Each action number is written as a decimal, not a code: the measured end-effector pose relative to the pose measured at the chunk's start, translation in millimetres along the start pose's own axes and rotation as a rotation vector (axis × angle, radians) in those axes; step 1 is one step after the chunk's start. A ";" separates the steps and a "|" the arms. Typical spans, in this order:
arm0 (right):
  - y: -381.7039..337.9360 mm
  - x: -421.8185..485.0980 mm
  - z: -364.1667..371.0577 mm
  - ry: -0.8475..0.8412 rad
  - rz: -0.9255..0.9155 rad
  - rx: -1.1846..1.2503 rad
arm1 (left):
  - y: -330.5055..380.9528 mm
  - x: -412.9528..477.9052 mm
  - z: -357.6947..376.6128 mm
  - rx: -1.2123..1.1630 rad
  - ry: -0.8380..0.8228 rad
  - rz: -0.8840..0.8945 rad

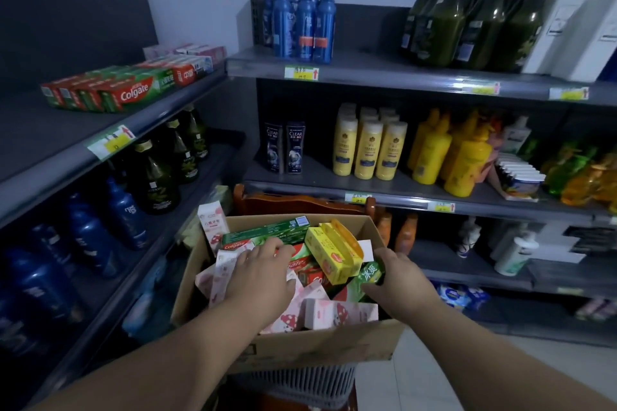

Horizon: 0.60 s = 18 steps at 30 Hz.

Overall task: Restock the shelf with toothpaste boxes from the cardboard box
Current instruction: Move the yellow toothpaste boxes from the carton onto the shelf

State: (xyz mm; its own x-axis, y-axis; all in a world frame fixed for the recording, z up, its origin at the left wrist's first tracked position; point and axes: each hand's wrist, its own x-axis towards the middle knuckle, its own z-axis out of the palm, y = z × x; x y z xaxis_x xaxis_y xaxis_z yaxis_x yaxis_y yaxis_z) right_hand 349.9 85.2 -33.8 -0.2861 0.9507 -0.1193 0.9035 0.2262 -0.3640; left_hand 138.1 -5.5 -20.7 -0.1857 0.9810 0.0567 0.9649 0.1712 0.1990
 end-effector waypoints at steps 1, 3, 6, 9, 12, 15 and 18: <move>3.6 9.8 -1.0 -0.009 -0.019 0.006 | 3.9 8.0 4.3 -0.002 -0.006 -0.010; 10.6 29.3 -3.5 -0.023 -0.055 0.024 | 13.6 24.1 13.2 -0.021 -0.018 -0.037; 18.0 57.1 -5.4 -0.044 -0.109 0.053 | 29.9 44.9 28.7 -0.106 -0.042 -0.098; 22.6 80.0 -1.0 -0.076 -0.180 0.065 | 46.3 60.0 43.0 -0.204 -0.051 -0.172; 25.2 97.7 5.0 -0.131 -0.208 0.079 | 58.3 71.7 57.1 -0.289 -0.075 -0.256; 26.9 112.2 11.7 -0.180 -0.219 0.109 | 64.6 81.5 68.6 -0.378 -0.084 -0.334; 30.4 124.4 20.8 -0.215 -0.239 0.143 | 69.1 90.9 76.4 -0.471 -0.115 -0.401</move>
State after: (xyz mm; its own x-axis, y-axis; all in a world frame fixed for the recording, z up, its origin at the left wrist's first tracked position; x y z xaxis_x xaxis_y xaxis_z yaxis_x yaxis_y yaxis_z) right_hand 335.2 205.9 -78.9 -0.5584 0.8048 -0.2012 0.7533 0.3903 -0.5293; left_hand 202.0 102.4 -76.6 -0.4699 0.8568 -0.2125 0.6341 0.4951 0.5940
